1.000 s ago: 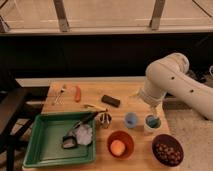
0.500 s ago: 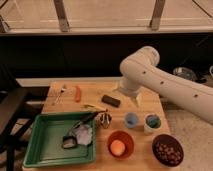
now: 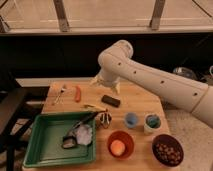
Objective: Place pepper in plastic cup
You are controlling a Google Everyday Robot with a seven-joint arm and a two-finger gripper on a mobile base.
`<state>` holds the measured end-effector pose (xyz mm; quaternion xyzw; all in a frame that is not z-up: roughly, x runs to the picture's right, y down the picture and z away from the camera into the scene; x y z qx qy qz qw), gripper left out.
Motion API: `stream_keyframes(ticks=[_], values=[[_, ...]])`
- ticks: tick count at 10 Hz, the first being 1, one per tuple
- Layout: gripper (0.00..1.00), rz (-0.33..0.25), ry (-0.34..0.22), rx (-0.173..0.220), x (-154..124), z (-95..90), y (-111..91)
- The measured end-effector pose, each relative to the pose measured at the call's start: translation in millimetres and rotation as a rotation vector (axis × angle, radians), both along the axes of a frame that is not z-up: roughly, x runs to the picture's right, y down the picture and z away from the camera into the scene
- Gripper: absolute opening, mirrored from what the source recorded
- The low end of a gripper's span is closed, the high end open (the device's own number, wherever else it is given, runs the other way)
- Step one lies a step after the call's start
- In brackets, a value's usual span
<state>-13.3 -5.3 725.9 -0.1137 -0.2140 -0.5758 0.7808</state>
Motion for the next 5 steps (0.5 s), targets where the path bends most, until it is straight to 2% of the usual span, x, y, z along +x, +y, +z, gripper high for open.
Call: stream_keyframes(ticks=[1,2,4,5], values=[[0.80,-0.012,-0.032,0.004,-14,7.1,-5],[0.80,-0.024,-0.094,0.004,-35,16.5,-9],[0.80,-0.017,-0.172,-0.009,-60,28.0,-10],[0.80,-0.015,-0.173,-0.009,-59,27.6,-10]])
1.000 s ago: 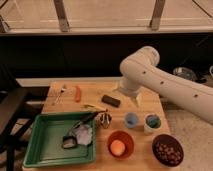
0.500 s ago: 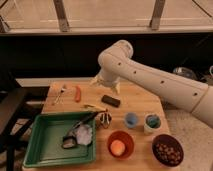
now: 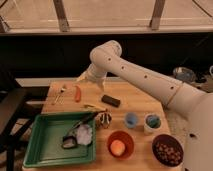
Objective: Place pepper in plastic cup
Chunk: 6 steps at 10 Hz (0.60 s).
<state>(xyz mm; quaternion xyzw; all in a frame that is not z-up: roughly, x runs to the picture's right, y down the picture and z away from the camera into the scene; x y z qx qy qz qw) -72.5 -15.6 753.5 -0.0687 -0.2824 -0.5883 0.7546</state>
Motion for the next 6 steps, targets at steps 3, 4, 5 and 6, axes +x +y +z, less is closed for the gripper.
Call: stream_keyframes(ticks=[3,4,5,6], values=[[0.80,-0.002,-0.001,0.000,-1.1,0.2,0.3],[0.80,-0.002,0.000,0.000,-0.6,0.1,0.2],[0.80,0.000,0.001,0.000,0.9,0.2,-0.1],[0.80,-0.002,-0.004,0.001,0.6,0.5,-0.5]])
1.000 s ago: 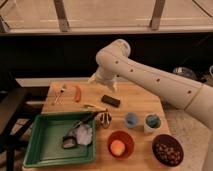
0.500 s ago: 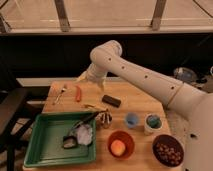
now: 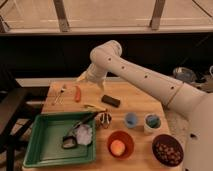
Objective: Place pepper in plastic cup
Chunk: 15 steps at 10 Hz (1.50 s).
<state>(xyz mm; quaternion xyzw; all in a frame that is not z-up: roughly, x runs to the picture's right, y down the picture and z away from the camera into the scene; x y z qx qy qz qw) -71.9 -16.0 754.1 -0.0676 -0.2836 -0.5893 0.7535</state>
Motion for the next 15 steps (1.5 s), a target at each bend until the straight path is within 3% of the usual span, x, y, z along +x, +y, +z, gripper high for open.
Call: stream_keyframes(ticks=[3,5,7,11,15], values=[[0.80,-0.056,-0.053,-0.001,-23,36.5,-8],[0.80,-0.137,-0.103,-0.005,-46,76.1,-11],[0.80,-0.195,-0.137,-0.026,-58,101.1,-4],[0.80,-0.246,-0.165,-0.046,-78,131.3,2],[0.80,-0.218,-0.167,-0.040,-92,148.5,6]])
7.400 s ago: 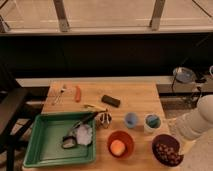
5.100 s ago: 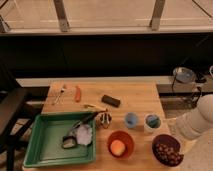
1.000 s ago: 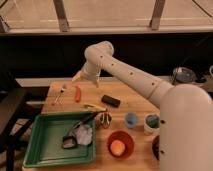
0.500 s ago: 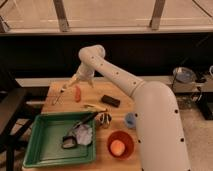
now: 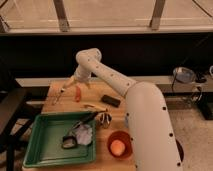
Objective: Place pepper in plastic cup
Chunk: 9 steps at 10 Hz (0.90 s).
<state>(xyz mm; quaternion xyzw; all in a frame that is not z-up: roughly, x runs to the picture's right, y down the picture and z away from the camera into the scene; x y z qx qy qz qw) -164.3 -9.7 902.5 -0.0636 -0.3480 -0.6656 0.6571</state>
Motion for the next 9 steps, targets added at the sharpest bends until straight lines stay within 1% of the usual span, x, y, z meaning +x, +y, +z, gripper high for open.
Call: stream_keyframes(ticks=[5,6,7,9], values=[[0.80,0.001,-0.002,0.000,-1,-0.5,0],[0.80,0.002,-0.008,0.000,-1,1.7,0],[0.80,-0.001,-0.023,0.000,-5,6.6,2],[0.80,-0.014,-0.047,-0.007,-26,22.9,11]])
